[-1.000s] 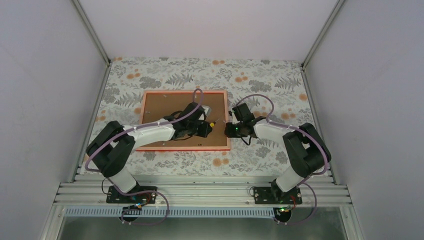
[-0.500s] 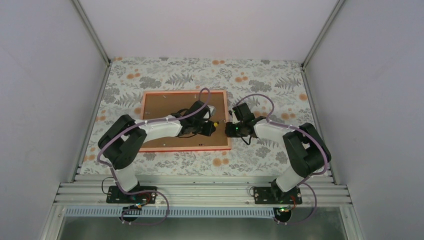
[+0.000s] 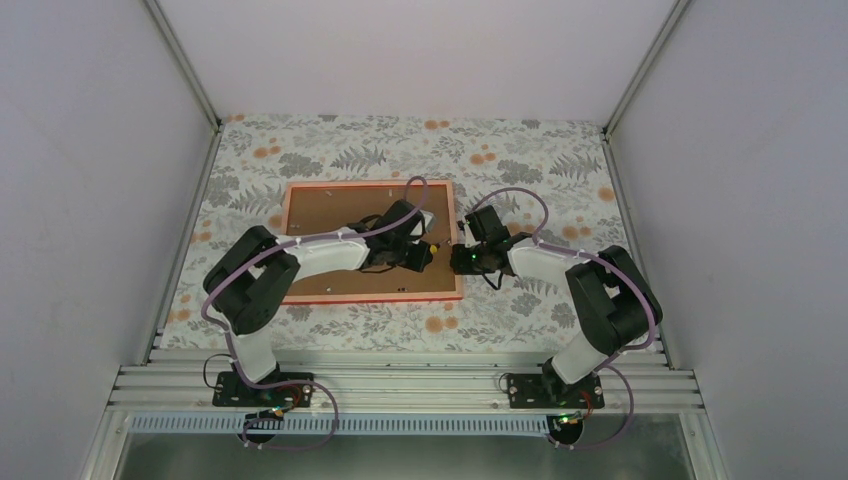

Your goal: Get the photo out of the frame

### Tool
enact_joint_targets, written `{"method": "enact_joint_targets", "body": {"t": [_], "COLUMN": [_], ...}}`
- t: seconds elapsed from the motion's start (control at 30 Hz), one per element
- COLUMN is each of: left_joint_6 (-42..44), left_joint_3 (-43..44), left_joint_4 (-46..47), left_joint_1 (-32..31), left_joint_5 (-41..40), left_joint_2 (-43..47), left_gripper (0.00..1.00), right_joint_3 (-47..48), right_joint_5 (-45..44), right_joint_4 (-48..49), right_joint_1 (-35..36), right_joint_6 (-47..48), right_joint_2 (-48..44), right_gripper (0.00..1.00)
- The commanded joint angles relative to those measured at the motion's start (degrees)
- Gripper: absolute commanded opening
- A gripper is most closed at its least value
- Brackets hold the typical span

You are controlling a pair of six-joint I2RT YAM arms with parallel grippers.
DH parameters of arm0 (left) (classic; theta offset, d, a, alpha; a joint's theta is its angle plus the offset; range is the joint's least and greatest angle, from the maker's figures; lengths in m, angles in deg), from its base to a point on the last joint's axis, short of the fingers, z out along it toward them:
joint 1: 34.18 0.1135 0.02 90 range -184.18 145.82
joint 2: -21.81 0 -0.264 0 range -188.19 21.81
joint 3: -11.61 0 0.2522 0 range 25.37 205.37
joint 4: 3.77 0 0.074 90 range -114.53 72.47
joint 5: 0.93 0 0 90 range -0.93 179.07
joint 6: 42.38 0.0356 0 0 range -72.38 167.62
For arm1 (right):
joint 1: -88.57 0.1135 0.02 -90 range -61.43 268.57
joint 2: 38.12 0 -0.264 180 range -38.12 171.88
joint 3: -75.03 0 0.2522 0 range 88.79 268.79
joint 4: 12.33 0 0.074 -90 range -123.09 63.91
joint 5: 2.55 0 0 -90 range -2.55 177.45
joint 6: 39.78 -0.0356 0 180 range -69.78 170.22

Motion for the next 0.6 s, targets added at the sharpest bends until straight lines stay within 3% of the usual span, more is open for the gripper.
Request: {"method": "enact_joint_targets", "body": {"t": [0.0,0.57], "left_joint_6": [4.32,10.94], "left_joint_3": [2.40,5.05], "left_joint_4": [-4.54,-17.13], "left_joint_1": [-0.93,-3.65], "left_joint_5": [-0.69,-4.97], "left_joint_2": [-0.85,-1.57], "left_gripper": [0.02,0.02], "right_joint_3": [0.94,1.70], "right_joint_5": [-0.66,-1.16], "right_joint_4": [-0.40,-0.91], "right_joint_1": [-0.39,-0.42], "right_joint_6": [2.64,3.84], "right_joint_2": [0.50,0.10], "right_gripper": [0.13,0.13]}}
